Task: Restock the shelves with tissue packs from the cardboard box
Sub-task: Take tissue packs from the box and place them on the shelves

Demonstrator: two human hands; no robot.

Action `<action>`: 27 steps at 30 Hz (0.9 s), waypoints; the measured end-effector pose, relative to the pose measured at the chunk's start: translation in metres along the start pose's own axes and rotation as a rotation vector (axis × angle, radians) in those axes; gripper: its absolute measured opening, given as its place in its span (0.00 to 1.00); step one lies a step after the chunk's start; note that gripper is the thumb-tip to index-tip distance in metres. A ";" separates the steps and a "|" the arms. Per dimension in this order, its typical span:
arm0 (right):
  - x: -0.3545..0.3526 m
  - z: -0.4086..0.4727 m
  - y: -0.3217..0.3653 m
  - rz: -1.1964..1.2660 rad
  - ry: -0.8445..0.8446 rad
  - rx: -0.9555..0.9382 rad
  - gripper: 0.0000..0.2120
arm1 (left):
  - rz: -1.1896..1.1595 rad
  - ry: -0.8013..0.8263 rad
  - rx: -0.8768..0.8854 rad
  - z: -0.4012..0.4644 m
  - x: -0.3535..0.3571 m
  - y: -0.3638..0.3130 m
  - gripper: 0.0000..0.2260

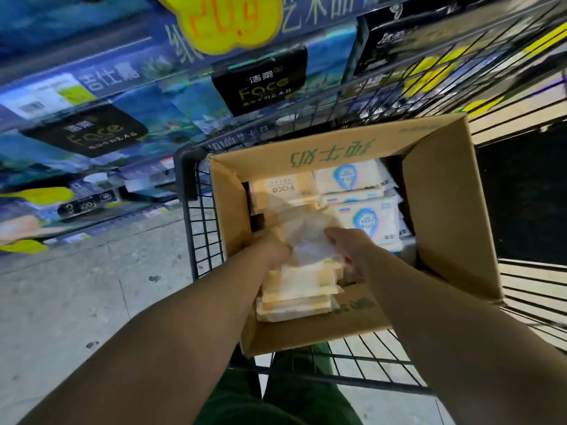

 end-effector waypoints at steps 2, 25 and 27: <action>-0.005 0.003 -0.005 0.000 0.014 -0.012 0.12 | -0.108 -0.034 0.036 0.005 0.007 0.004 0.22; 0.006 -0.184 0.086 0.204 0.387 -0.542 0.14 | -0.646 -0.199 0.534 -0.120 -0.121 0.034 0.31; 0.038 -0.211 0.104 0.061 0.423 -0.685 0.16 | -0.732 -0.296 0.539 -0.137 -0.150 0.064 0.33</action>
Point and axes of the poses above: each hand's wrist, its own z-axis towards the middle knuckle, its own x-axis out of the palm, y = z × x, the point moved 5 cm from there along z, towards the middle knuckle, and after that the axes turned 2 degrees about z, right-handed, at the moved point
